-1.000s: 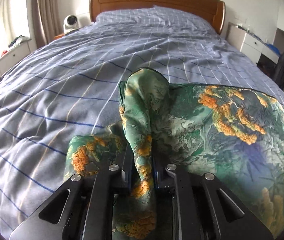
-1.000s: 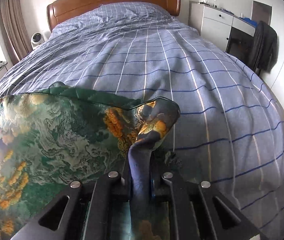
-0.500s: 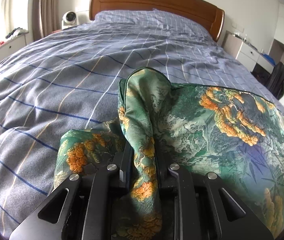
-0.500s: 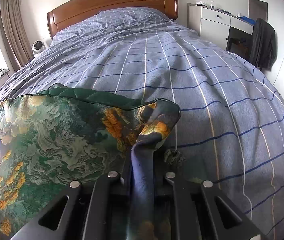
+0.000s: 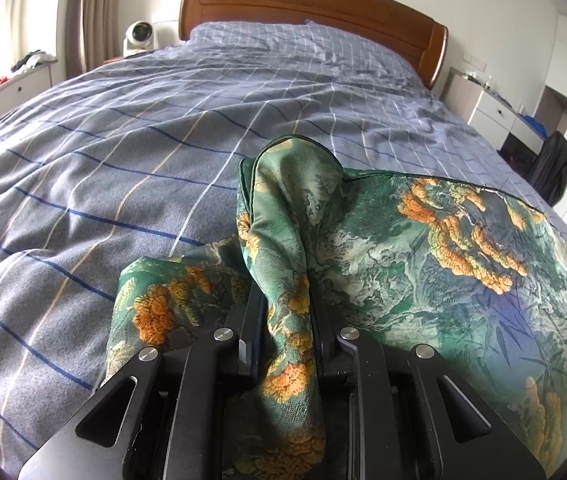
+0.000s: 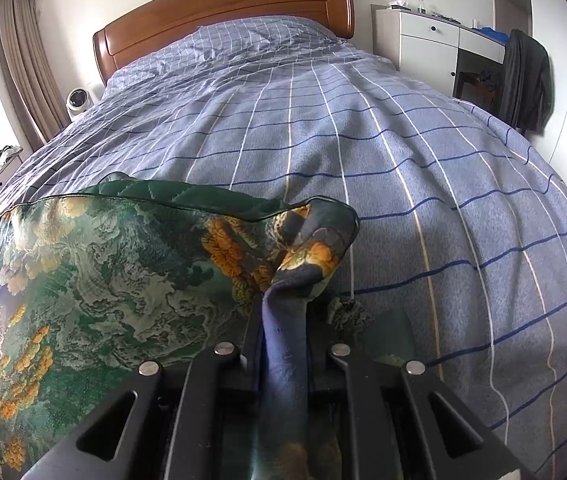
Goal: Fold large clothes
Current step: 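Release the hem with both grippers and lift them away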
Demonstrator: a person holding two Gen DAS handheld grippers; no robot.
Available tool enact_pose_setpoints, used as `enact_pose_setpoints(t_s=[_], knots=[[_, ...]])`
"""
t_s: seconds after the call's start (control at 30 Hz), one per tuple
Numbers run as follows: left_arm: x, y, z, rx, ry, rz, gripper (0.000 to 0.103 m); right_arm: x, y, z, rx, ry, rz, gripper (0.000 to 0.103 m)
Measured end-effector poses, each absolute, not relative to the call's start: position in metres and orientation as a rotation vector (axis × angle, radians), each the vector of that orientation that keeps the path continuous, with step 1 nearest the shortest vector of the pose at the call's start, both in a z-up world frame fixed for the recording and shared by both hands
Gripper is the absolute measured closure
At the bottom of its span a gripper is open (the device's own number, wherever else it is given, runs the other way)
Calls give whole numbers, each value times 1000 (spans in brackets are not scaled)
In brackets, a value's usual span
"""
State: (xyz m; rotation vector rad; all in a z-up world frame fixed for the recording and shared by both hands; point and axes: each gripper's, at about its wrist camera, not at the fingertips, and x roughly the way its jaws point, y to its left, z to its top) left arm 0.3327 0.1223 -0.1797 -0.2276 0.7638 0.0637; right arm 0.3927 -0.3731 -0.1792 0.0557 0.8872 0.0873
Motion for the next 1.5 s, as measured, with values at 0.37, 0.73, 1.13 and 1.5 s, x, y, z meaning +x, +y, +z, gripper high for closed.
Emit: enact_pose_setpoints(t_s=[0.37,0.73,1.13,1.5], knots=[[332,124,-180,-238,762,57,83,392,-373,-180,57,887,87,86],[317,124,-158,-222,780,66,16,390,-380,-170,88,869,90,78],[255,89,-66,-175,674,-96,6,343,-405,-96,8,745,11,28],[331,-49,-83,-28,734,-276,4,308,-350,-70,9,663,205,28]])
